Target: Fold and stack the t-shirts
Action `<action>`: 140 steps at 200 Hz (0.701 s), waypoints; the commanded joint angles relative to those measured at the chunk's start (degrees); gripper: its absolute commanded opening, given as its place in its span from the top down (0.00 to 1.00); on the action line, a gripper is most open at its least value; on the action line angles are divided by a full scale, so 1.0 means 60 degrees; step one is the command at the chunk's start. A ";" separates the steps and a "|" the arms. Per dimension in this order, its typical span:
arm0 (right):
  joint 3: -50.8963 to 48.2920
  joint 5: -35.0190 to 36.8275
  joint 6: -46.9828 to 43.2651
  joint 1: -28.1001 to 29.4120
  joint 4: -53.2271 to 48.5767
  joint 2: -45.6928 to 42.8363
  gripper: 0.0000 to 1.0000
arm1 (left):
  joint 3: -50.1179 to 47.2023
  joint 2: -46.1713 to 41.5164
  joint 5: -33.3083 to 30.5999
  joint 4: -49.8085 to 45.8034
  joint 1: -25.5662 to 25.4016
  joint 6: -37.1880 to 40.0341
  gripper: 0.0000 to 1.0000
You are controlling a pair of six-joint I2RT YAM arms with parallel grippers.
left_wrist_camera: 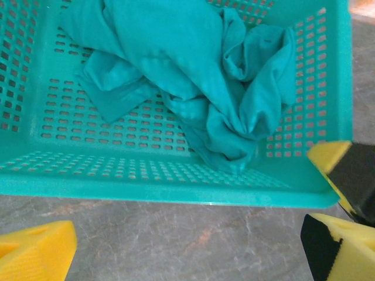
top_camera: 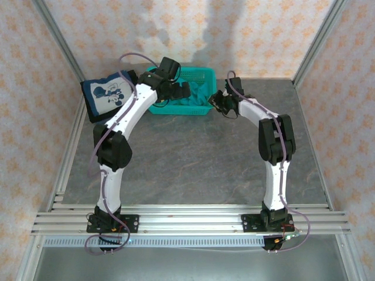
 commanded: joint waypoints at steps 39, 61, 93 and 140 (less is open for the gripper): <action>-0.3511 0.0259 -0.0012 -0.0009 -0.0439 -0.3052 0.93 | 0.1098 0.1095 -0.2311 -0.1243 -0.0430 0.0244 0.05; -0.4939 0.0323 -0.0037 0.0106 -0.0481 -0.4253 0.94 | 0.1061 0.1474 -0.2128 -0.1208 -0.0558 0.0148 0.03; -0.6767 0.0290 0.0404 0.0276 -0.0266 -0.5687 0.95 | 0.0944 0.2048 -0.2066 -0.1088 -0.1137 0.0154 0.01; -0.8072 0.0138 0.0698 0.0365 -0.0283 -0.7069 0.96 | 0.1001 0.3373 -0.2027 -0.1227 -0.1624 -0.0301 0.00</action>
